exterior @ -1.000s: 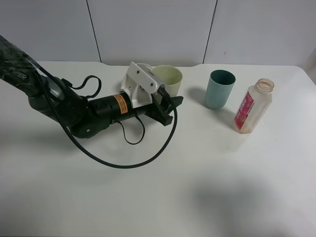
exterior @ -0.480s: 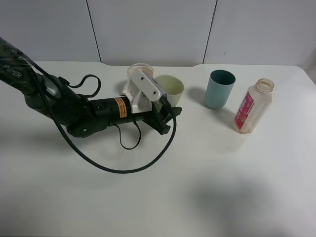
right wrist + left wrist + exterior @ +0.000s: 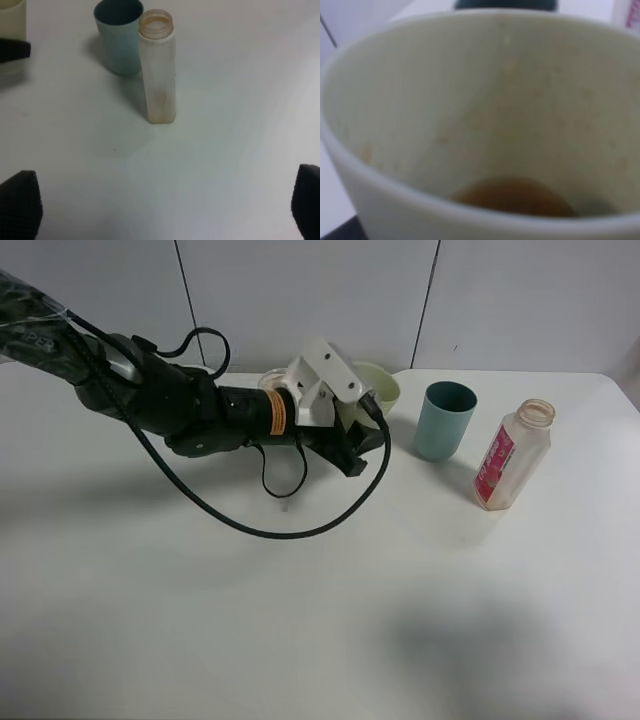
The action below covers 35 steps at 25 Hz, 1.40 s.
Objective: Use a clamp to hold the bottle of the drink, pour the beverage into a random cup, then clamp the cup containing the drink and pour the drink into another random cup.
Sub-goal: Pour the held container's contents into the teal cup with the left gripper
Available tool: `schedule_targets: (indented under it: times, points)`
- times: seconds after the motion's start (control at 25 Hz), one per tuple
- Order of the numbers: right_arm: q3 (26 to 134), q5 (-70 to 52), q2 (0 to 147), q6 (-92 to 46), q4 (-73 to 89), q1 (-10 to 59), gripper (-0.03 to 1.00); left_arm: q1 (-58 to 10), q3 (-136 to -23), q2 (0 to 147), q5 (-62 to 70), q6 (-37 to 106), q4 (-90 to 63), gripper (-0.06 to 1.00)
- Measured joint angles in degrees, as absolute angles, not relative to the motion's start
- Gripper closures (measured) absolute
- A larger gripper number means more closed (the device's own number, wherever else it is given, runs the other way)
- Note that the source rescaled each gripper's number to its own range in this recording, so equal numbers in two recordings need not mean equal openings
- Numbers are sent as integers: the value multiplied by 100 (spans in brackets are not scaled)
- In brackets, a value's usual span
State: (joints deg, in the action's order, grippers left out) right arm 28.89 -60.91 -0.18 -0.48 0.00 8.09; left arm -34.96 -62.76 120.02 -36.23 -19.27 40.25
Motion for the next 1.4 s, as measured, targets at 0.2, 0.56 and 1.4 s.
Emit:
schedule_targets:
  times: [0.2, 0.56, 1.4]
  points:
    - [2889, -6091, -18, -48, 0, 809, -3, -3496, -6699, 11995, -2937, -1960, 4285, 92]
    - [2889, -6091, -18, -48, 0, 809, -3, -3410, -6958, 11995, -2295, -1889, 4299, 92]
    - [2889, -6091, -18, -48, 0, 809, -3, -3500, -7705, 12184, -1574, -1707, 4299, 92]
